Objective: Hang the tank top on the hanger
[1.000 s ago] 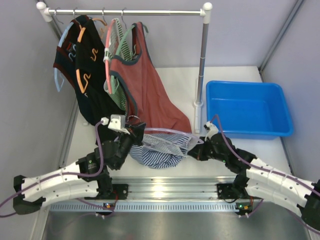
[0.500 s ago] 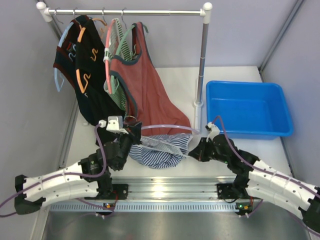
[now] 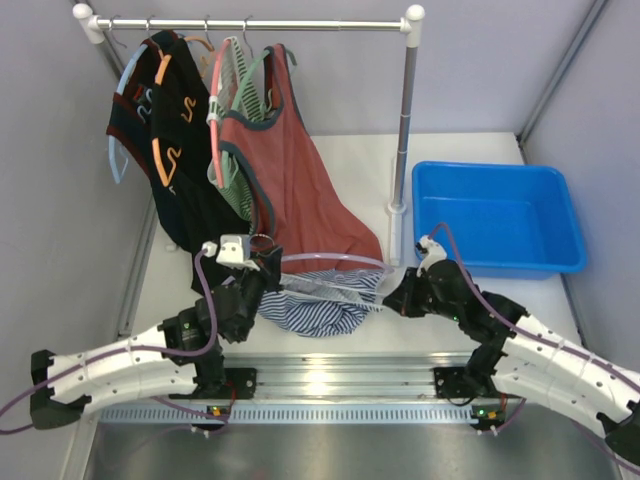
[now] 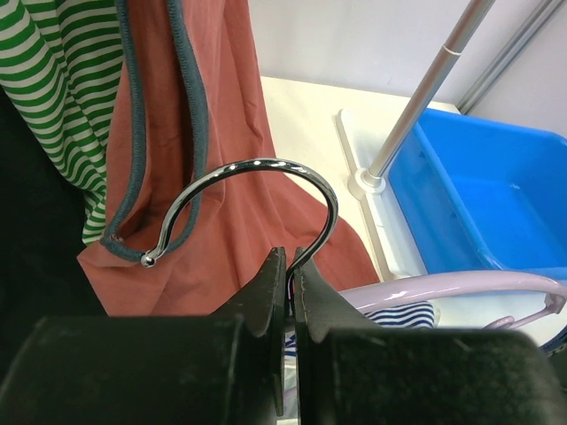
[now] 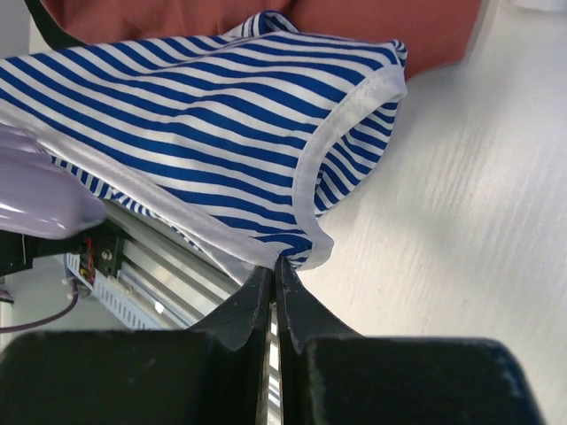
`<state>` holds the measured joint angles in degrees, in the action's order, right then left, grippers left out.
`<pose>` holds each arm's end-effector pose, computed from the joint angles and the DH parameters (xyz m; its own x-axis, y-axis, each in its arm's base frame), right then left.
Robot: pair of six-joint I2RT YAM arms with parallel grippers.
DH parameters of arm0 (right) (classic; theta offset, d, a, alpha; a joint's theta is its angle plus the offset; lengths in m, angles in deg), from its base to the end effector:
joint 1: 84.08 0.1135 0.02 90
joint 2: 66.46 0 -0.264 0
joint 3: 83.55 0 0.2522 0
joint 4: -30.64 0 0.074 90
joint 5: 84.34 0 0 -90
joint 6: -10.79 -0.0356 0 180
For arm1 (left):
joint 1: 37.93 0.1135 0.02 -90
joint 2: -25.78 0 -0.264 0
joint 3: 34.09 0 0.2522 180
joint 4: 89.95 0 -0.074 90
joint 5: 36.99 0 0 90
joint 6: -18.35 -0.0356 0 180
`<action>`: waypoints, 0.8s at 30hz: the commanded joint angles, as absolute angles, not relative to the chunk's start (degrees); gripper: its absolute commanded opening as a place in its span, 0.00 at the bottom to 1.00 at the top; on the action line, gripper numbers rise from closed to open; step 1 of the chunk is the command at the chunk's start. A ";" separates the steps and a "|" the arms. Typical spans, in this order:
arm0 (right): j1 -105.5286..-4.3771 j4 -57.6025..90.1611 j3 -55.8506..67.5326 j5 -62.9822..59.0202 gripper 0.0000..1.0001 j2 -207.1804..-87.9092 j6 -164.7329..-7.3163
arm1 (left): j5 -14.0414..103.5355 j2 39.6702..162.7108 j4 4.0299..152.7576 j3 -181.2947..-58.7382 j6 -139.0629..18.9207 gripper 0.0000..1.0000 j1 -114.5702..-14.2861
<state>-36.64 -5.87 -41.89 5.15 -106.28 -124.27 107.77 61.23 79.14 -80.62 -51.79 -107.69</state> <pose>0.1076 0.1177 0.2283 -0.7966 0.1790 -0.5774 -0.2514 0.7705 0.5857 0.0781 -0.1278 0.3154 -0.0870 -0.3308 -0.9397 0.2438 0.9075 -0.3420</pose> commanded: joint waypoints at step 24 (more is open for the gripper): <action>-37.94 -23.55 -22.86 15.94 0.00 -114.01 -120.34 | 108.20 60.15 76.47 -81.33 -55.74 0.00 -107.63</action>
